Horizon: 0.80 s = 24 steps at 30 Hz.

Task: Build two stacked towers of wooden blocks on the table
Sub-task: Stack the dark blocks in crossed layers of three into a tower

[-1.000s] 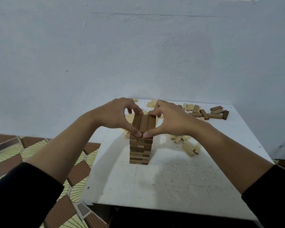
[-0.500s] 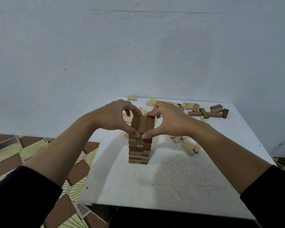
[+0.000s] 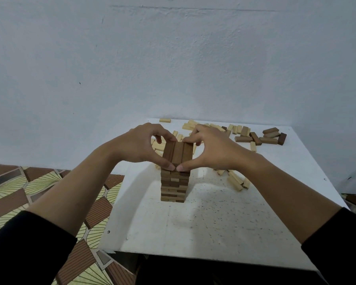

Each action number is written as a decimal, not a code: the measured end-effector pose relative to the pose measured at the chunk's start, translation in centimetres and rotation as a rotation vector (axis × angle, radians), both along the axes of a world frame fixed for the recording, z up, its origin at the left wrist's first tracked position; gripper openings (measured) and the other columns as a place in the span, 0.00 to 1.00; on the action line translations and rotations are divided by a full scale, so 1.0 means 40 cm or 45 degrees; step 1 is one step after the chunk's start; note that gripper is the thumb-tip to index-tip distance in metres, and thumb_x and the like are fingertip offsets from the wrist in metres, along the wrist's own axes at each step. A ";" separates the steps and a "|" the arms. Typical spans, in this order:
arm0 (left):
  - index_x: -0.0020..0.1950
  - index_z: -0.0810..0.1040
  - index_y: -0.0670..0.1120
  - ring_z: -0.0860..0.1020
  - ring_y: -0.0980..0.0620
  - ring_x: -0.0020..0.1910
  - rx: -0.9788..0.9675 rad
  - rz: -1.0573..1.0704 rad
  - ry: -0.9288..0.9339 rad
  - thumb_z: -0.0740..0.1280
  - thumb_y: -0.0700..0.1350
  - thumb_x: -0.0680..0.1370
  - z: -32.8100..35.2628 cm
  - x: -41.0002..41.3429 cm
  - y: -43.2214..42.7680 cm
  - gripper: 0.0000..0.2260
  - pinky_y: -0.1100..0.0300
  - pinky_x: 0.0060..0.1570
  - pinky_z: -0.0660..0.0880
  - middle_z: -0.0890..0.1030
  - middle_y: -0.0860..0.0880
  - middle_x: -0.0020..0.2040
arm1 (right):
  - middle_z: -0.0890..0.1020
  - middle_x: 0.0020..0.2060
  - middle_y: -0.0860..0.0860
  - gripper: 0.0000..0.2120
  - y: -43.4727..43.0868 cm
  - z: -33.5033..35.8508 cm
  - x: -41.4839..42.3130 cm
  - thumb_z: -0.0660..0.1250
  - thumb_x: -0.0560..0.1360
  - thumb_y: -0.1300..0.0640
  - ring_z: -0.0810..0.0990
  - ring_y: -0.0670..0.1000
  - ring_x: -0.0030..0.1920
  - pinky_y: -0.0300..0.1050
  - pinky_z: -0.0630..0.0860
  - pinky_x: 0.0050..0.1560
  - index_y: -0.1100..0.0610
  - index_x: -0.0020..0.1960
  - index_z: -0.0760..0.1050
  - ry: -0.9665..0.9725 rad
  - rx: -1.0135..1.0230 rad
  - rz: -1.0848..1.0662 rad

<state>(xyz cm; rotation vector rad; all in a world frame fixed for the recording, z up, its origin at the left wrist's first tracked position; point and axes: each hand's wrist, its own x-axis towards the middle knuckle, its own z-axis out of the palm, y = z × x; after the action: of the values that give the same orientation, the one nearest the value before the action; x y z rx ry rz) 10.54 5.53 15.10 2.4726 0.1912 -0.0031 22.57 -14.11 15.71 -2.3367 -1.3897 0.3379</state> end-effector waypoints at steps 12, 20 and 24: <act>0.63 0.75 0.67 0.72 0.67 0.55 0.040 0.002 -0.007 0.76 0.71 0.54 -0.003 -0.006 -0.002 0.38 0.58 0.56 0.71 0.75 0.67 0.58 | 0.74 0.54 0.44 0.39 -0.006 -0.009 -0.001 0.76 0.61 0.30 0.74 0.45 0.53 0.59 0.71 0.62 0.43 0.68 0.76 0.007 0.012 -0.011; 0.66 0.75 0.68 0.73 0.66 0.57 -0.126 0.070 -0.080 0.77 0.71 0.57 -0.007 -0.020 0.000 0.38 0.62 0.52 0.70 0.76 0.64 0.61 | 0.76 0.55 0.40 0.40 -0.024 -0.017 -0.002 0.66 0.62 0.25 0.76 0.41 0.53 0.45 0.74 0.56 0.45 0.68 0.77 0.192 0.264 -0.159; 0.66 0.79 0.60 0.76 0.66 0.60 -0.438 0.325 -0.308 0.70 0.67 0.71 -0.034 -0.047 -0.034 0.25 0.61 0.58 0.71 0.81 0.61 0.60 | 0.76 0.60 0.40 0.28 -0.045 -0.081 -0.023 0.59 0.76 0.33 0.73 0.31 0.56 0.30 0.64 0.55 0.47 0.69 0.77 0.478 0.544 -0.298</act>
<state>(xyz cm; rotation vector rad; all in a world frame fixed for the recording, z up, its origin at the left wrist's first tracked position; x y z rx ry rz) 8.67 4.16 13.74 2.0702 0.3665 0.3421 21.66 -15.90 12.48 -1.9328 -0.8961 0.3478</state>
